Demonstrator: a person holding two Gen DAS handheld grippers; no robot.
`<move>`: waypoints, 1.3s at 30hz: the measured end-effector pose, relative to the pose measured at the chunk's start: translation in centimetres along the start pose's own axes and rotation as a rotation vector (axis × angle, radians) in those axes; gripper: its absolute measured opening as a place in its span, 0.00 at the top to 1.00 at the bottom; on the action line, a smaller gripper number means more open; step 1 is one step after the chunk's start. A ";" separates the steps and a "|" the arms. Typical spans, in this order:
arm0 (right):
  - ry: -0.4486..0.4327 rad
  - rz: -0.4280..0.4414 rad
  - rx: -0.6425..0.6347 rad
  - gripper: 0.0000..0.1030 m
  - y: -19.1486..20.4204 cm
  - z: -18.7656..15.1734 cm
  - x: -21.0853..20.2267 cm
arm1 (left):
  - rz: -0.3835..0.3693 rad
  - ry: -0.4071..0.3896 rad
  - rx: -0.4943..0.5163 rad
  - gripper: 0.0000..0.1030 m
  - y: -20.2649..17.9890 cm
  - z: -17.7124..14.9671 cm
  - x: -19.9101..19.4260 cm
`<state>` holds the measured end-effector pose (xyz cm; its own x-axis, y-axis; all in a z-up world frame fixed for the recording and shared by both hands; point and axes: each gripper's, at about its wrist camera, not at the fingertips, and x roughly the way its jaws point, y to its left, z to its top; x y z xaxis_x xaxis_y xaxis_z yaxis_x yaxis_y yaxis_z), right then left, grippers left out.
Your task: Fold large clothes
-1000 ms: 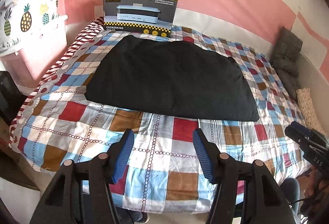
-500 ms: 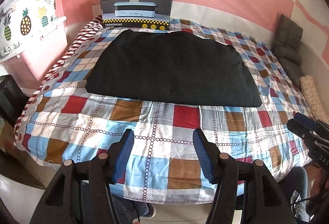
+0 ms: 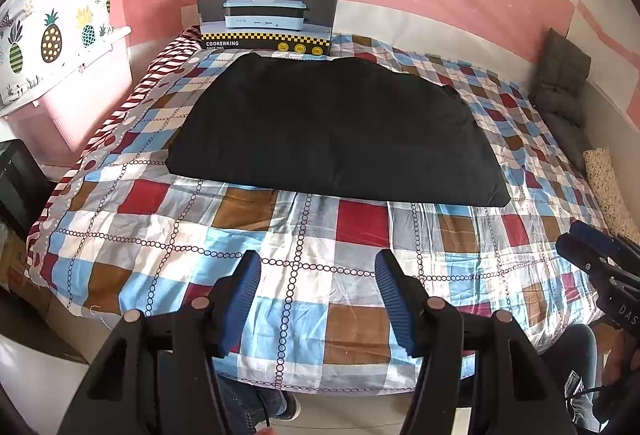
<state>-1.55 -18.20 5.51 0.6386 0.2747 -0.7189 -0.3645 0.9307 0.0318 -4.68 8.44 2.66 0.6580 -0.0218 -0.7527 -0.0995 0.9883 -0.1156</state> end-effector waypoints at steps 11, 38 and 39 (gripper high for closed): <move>0.003 0.003 -0.001 0.57 0.1 -0.2 0.1 | 0.001 0.001 0.003 0.40 0.1 -0.1 0.1; 0.008 0.003 -0.004 0.57 0.2 -0.3 0.3 | 0.002 0.004 0.007 0.40 -0.3 -0.3 0.1; 0.009 0.003 -0.004 0.57 0.2 -0.4 0.3 | 0.003 0.004 0.008 0.40 -0.3 -0.3 0.1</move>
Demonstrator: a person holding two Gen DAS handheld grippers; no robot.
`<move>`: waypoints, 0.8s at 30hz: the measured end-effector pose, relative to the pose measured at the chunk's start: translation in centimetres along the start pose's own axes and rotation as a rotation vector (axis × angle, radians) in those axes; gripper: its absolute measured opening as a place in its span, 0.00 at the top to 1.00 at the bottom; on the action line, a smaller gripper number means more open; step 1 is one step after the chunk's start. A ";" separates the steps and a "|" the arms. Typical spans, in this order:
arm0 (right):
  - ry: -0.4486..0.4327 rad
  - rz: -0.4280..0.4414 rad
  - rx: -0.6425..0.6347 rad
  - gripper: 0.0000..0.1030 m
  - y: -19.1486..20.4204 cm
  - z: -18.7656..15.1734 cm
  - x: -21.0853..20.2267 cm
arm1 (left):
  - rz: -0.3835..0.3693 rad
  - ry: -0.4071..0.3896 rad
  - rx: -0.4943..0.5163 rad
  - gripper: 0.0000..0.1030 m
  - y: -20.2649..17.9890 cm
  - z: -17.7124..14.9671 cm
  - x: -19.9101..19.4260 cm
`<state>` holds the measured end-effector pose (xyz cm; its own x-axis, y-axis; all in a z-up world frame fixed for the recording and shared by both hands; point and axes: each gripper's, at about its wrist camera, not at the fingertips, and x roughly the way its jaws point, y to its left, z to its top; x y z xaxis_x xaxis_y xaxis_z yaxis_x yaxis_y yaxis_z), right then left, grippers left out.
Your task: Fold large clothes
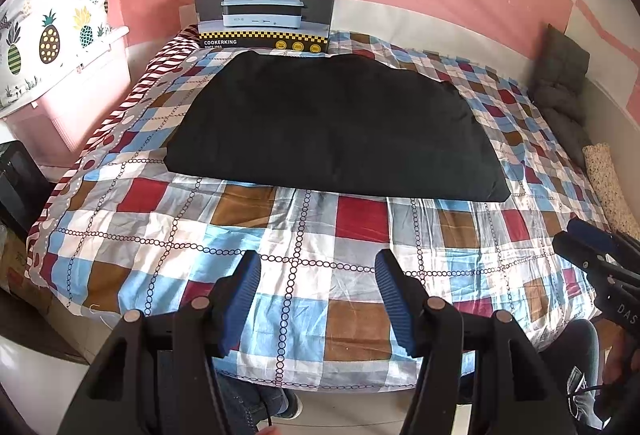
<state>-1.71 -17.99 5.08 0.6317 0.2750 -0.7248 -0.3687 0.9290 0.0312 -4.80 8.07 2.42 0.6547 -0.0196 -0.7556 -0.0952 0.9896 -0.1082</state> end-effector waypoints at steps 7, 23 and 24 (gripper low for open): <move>0.002 0.003 -0.006 0.57 0.0 -0.3 0.1 | -0.006 0.002 -0.002 0.40 0.1 -0.1 0.0; 0.003 0.005 -0.009 0.57 -0.3 -0.2 0.0 | -0.011 0.014 -0.006 0.40 0.2 -0.2 0.1; 0.004 0.005 -0.009 0.57 -0.2 -0.3 0.0 | -0.009 0.016 -0.007 0.40 0.1 -0.2 0.1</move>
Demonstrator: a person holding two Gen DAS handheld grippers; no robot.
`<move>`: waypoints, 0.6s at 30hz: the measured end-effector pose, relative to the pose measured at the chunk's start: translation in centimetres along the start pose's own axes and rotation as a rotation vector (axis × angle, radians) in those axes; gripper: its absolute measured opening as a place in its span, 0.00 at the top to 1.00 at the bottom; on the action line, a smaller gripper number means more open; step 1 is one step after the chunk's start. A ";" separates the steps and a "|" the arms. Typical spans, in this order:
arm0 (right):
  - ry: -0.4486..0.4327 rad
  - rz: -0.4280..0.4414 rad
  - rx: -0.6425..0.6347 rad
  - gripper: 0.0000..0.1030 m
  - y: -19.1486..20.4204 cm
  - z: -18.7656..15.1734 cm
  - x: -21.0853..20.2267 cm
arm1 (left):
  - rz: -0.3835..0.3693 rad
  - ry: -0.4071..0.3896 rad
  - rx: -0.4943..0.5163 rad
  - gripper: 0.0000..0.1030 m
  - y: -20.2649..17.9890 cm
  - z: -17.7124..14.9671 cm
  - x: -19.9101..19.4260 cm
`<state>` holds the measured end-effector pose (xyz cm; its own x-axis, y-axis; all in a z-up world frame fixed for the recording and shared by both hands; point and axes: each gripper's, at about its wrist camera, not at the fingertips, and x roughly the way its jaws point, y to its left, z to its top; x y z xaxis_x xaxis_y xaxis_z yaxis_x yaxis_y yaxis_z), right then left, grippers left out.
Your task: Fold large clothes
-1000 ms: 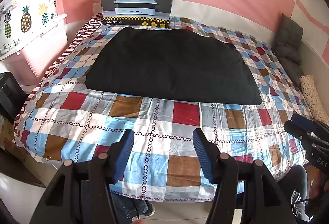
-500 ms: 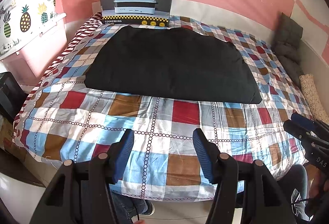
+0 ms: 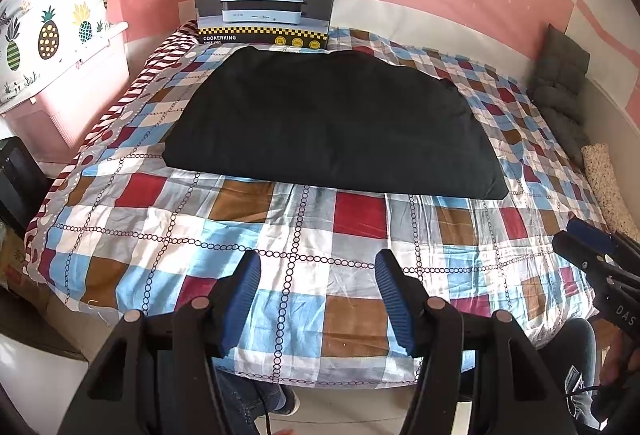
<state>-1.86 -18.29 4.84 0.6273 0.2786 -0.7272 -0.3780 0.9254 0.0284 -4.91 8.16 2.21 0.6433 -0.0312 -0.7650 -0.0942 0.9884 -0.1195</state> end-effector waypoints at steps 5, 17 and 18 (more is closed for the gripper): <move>0.001 0.001 0.000 0.57 -0.3 0.1 -0.2 | 0.006 0.012 -0.005 0.40 0.0 -0.2 0.2; -0.001 0.001 0.004 0.57 -0.6 -0.1 -0.4 | 0.031 0.002 -0.001 0.40 0.1 -0.1 0.1; -0.001 0.001 0.003 0.57 -0.6 -0.1 -0.4 | 0.034 -0.002 -0.001 0.40 0.1 -0.1 0.1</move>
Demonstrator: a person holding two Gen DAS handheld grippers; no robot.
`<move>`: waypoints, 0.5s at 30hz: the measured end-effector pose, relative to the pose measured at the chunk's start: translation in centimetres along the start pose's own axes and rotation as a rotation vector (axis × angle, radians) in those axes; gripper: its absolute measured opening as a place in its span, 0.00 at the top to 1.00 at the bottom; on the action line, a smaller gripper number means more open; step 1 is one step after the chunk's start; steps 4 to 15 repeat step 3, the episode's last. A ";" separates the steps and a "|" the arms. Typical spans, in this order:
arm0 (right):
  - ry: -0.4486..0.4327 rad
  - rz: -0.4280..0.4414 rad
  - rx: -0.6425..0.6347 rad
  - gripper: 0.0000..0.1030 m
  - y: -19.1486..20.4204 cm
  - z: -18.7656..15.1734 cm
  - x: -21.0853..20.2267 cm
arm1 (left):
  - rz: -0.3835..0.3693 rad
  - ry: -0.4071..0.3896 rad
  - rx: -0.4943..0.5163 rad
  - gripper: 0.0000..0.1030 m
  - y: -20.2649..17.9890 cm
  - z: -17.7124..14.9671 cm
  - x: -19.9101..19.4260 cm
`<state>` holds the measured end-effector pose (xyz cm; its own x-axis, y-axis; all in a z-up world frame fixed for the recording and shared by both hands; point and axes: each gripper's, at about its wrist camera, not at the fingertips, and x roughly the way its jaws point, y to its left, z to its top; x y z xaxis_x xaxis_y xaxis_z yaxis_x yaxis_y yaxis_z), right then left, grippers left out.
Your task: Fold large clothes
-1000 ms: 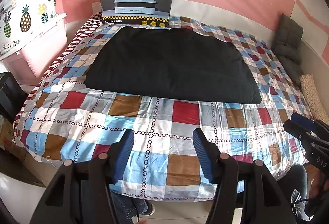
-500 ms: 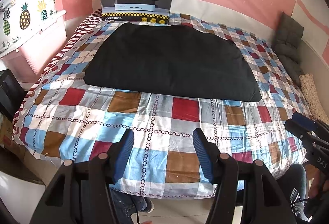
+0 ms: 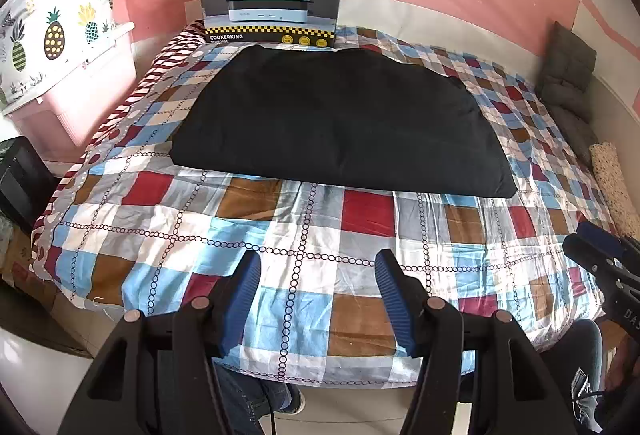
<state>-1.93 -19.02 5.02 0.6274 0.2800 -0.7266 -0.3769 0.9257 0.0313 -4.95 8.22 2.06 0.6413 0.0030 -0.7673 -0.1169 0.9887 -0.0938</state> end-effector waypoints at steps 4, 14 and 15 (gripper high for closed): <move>-0.001 -0.001 0.004 0.57 -0.1 -0.1 -0.1 | 0.005 -0.009 0.005 0.40 -0.1 0.1 -0.1; -0.001 -0.001 0.004 0.57 -0.1 -0.1 -0.1 | 0.005 -0.009 0.005 0.40 -0.1 0.1 -0.1; -0.001 -0.001 0.004 0.57 -0.1 -0.1 -0.1 | 0.005 -0.009 0.005 0.40 -0.1 0.1 -0.1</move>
